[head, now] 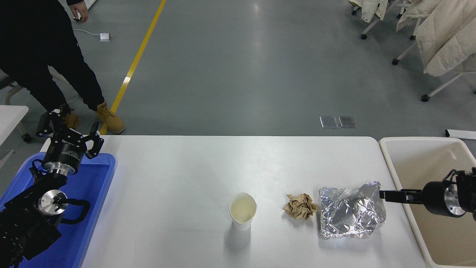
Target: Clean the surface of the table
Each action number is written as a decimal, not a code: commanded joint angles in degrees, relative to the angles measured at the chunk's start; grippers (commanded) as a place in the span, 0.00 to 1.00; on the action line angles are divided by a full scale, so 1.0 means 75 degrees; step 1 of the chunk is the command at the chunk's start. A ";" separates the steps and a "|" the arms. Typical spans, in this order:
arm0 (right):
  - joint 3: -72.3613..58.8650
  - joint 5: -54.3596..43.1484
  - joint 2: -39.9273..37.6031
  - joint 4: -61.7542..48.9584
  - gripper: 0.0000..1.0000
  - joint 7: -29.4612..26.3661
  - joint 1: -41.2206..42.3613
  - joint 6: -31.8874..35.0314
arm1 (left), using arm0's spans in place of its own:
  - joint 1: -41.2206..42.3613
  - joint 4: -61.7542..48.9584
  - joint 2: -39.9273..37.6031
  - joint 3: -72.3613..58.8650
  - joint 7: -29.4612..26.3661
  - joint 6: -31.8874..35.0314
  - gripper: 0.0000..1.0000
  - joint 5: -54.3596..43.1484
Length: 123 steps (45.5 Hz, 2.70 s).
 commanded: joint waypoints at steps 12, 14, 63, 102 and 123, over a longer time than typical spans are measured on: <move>0.0057 -0.0034 -0.1250 0.3423 1.00 -0.0362 0.0889 0.0064 | 0.0000 -0.0006 0.0000 0.0011 0.0000 0.0000 1.00 0.0001; 0.0115 -0.0011 -0.1203 0.3552 1.00 -0.0561 0.0936 0.0064 | 0.0000 0.0006 0.0000 -0.0001 0.0000 0.0000 1.00 0.0001; 0.1123 0.2685 0.3132 0.3307 1.00 -0.2507 -0.0376 -0.1307 | -0.0001 0.0006 0.0000 -0.0001 0.0000 0.0000 1.00 0.0001; 0.1287 0.3224 0.4937 0.1186 0.99 -0.2812 -0.0388 -0.1342 | 0.0011 0.0006 0.0000 -0.0001 0.0000 0.0000 1.00 0.0001; 0.1041 0.3083 0.5277 0.0951 0.77 -0.2812 -0.0376 -0.1342 | -0.0001 -0.0006 0.0000 -0.0001 0.0000 0.0000 1.00 0.0001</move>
